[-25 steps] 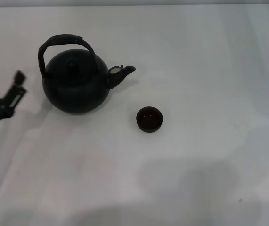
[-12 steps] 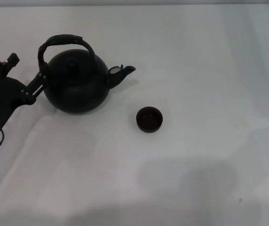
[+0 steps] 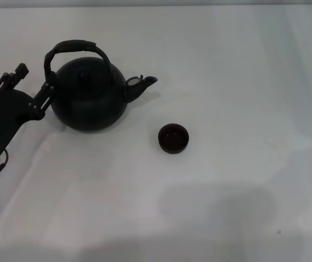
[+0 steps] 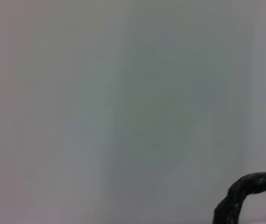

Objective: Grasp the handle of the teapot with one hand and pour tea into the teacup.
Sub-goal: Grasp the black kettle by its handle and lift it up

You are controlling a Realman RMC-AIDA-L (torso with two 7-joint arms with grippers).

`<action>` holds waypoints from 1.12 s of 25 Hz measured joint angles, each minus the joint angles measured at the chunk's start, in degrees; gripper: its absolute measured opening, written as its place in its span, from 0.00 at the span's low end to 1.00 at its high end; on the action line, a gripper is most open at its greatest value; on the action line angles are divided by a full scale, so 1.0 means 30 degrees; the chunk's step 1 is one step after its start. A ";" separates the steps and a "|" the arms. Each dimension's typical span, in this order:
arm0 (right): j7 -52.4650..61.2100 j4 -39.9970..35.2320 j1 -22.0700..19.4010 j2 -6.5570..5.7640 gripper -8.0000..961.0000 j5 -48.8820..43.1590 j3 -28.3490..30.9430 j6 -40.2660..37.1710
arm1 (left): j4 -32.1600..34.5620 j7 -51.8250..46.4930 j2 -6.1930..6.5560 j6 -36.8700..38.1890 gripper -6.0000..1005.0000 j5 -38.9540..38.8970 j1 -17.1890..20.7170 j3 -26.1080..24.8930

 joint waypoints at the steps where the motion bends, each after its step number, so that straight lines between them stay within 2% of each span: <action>1: 0.0000 -0.0001 -0.0024 0.0000 0.87 -0.0002 0.0006 0.0101 | 0.0038 -0.0022 -0.0010 -0.0174 0.84 -0.0098 -0.0044 -0.0006; 2: 0.0001 0.0000 -0.0050 0.0000 0.87 -0.0004 0.0004 0.0217 | 0.0094 -0.0069 -0.0017 -0.0431 0.84 -0.0294 -0.0102 -0.0016; 5: 0.0001 0.0024 -0.0110 0.0000 0.87 -0.0019 -0.0025 0.0452 | 0.0511 -0.0084 -0.0034 -0.0983 0.64 -0.1038 -0.0177 -0.0018; 10: 0.0001 0.0033 -0.0171 -0.0024 0.87 -0.0071 -0.0032 0.0472 | 0.0752 0.0012 -0.0031 -0.1567 0.41 -0.1447 -0.0448 -0.0018; 28: 0.0000 0.0033 -0.0186 -0.0031 0.87 -0.0041 0.0023 0.0463 | 0.0628 0.0013 0.0003 -0.1988 0.33 -0.1420 -0.0903 -0.0240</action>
